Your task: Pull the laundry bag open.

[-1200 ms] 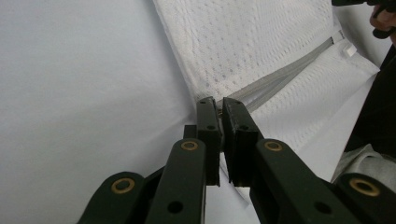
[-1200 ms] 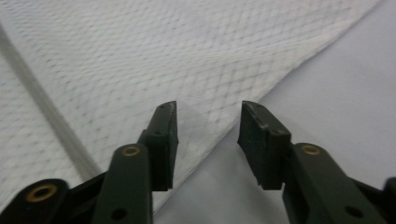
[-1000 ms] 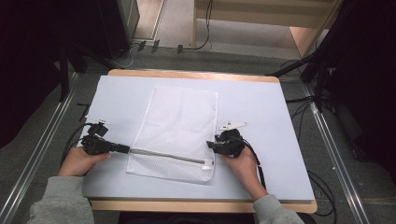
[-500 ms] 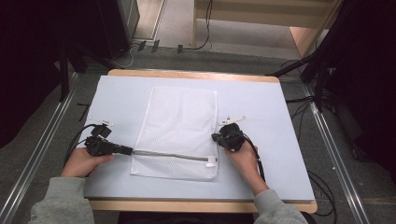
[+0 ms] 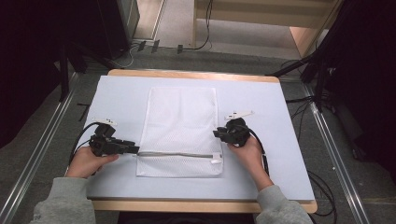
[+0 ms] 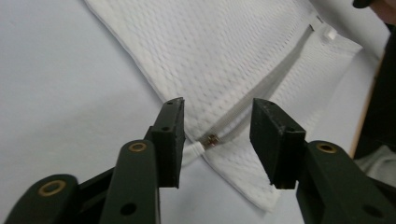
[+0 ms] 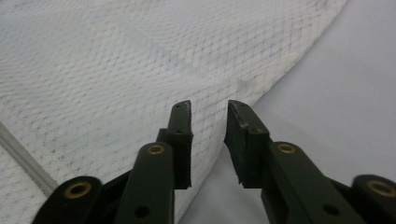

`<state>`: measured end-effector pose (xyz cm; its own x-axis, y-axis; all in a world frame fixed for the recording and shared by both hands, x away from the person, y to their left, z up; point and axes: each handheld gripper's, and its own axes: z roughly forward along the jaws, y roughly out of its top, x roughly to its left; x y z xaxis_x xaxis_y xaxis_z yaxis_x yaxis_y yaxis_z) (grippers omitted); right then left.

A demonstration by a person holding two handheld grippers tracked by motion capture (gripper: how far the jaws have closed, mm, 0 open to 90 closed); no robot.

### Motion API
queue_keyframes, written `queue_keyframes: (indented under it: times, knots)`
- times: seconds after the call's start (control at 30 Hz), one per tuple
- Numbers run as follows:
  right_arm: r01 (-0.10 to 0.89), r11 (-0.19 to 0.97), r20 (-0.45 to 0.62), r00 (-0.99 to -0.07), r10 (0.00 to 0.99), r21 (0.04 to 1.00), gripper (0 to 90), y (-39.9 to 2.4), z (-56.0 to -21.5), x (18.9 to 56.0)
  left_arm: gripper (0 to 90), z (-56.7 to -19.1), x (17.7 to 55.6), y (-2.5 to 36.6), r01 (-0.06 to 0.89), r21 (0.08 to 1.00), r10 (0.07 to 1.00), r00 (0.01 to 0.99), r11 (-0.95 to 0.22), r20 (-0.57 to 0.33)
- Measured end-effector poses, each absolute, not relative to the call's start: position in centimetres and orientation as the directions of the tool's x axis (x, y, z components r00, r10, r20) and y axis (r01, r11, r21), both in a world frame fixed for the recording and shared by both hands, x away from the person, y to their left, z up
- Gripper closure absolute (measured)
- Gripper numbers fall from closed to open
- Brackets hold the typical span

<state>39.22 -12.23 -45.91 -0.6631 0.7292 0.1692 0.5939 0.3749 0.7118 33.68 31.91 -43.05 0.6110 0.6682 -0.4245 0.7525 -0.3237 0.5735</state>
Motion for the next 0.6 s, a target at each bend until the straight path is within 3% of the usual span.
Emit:
queue_keyframes:
  times: [0.3,0.6]
  knots:
    - [0.606,0.341,0.198,-0.649,0.735,0.718,54.6,-13.6,-45.4,38.9,42.0,-42.8,33.8,32.6,0.709,0.642,0.723,0.603,-0.293,-0.336]
    - [0.588,0.315,0.19,-0.639,0.745,0.745,47.0,-17.3,-44.9,38.1,37.3,-43.1,34.6,33.4,0.725,0.636,0.777,0.551,-0.265,-0.305]
